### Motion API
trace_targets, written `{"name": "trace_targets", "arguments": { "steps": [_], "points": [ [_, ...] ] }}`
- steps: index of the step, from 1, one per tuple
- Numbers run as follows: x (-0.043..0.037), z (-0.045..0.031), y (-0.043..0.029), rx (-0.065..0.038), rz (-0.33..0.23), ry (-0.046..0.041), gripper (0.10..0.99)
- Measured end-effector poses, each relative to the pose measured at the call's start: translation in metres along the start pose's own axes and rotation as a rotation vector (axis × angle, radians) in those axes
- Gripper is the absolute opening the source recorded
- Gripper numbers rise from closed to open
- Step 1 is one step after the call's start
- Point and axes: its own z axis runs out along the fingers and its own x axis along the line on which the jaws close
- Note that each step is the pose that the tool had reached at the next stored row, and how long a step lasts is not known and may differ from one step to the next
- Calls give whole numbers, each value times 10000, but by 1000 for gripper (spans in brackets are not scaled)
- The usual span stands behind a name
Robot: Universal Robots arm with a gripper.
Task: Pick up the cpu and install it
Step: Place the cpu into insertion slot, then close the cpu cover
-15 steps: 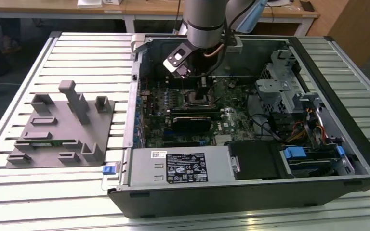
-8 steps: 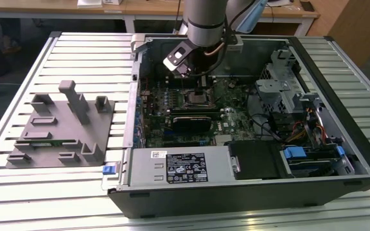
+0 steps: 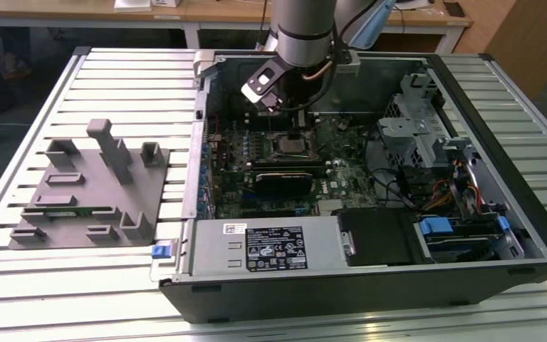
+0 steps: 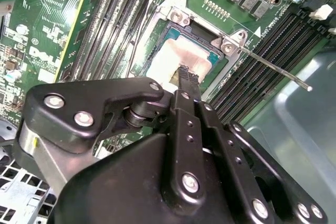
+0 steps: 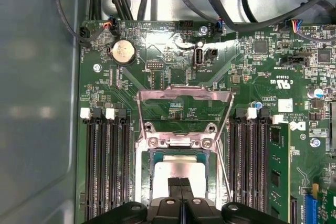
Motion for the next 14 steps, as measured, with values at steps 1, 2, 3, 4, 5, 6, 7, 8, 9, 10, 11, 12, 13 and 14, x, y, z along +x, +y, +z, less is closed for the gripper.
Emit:
{"name": "trace_targets", "arguments": {
  "steps": [1, 2, 3, 4, 5, 6, 7, 8, 9, 10, 11, 12, 13, 14],
  "points": [
    [0, -4, 0, 0, 0, -1, 106],
    [0, -10, 0, 1, 0, -1, 106],
    [0, -16, 0, 1, 0, -1, 106],
    [0, -22, 1, 1, 0, -1, 106],
    [0, -26, 1, 1, 0, 0, 106],
    [0, -29, 1, 1, 0, 0, 106],
    [0, -31, 1, 1, 0, 0, 106],
    [0, -34, 1, 1, 0, -1, 106],
    [0, -36, 1, 1, 0, 0, 106],
    [0, -40, 1, 2, 0, -2, 106],
    [0, -44, 1, 2, 0, -1, 106],
    [0, -48, 1, 1, 0, -1, 106],
    [0, -51, 2, 1, 0, -1, 106],
    [0, -57, 2, 2, 0, -1, 106]
  ]
}}
